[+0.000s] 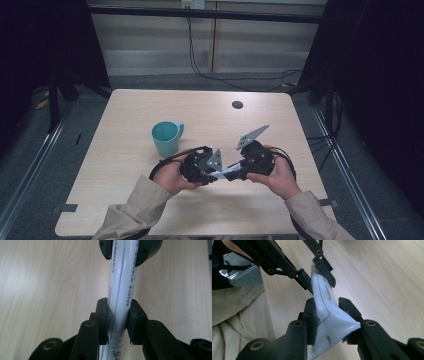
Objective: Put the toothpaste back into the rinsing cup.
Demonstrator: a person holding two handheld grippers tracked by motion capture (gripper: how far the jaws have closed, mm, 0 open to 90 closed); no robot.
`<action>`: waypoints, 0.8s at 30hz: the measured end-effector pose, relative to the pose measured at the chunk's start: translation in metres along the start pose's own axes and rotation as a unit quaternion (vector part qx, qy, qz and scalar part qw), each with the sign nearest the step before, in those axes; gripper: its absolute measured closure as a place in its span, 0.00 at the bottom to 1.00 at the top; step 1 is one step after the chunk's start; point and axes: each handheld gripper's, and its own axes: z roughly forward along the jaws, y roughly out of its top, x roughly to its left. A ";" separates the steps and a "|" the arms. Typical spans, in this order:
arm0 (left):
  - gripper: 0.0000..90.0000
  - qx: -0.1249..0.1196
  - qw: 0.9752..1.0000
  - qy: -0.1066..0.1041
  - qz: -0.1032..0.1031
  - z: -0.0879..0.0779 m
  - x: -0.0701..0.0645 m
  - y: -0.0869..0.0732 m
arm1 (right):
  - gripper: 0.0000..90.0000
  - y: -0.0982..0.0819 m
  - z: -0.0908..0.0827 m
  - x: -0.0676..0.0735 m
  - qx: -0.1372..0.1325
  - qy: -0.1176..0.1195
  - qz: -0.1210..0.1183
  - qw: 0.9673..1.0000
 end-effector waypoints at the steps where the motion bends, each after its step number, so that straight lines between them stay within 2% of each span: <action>1: 0.83 0.000 1.000 0.002 0.000 -0.001 0.000 0.001 | 0.76 -0.001 0.000 0.000 -0.007 -0.002 -0.003 1.000; 4: 0.84 0.004 1.000 0.003 0.009 -0.005 0.001 0.002 | 0.75 -0.001 -0.002 0.001 -0.017 -0.006 -0.020 1.000; 7: 0.86 0.004 1.000 -0.003 -0.004 -0.009 0.001 0.003 | 0.69 -0.002 -0.004 0.000 -0.042 0.000 -0.017 0.999; 9: 0.86 0.000 1.000 -0.002 -0.013 -0.013 0.004 0.002 | 0.58 -0.004 -0.007 0.000 -0.061 -0.014 -0.020 0.998; 11: 0.86 0.001 1.000 0.002 -0.019 -0.016 0.007 -0.001 | 0.49 -0.006 -0.009 -0.002 -0.068 -0.012 -0.016 0.997; 13: 0.86 -0.009 0.999 -0.002 -0.038 -0.017 0.007 -0.005 | 0.46 -0.010 -0.011 -0.005 -0.077 -0.017 -0.010 0.997; 18: 0.86 -0.031 0.998 -0.003 -0.063 -0.023 0.013 -0.014 | 0.40 -0.018 -0.011 -0.010 -0.077 -0.020 -0.004 0.997; 24: 0.86 -0.046 0.996 -0.002 -0.078 -0.028 0.016 -0.020 | 0.35 -0.031 -0.003 -0.015 -0.066 -0.036 0.007 0.997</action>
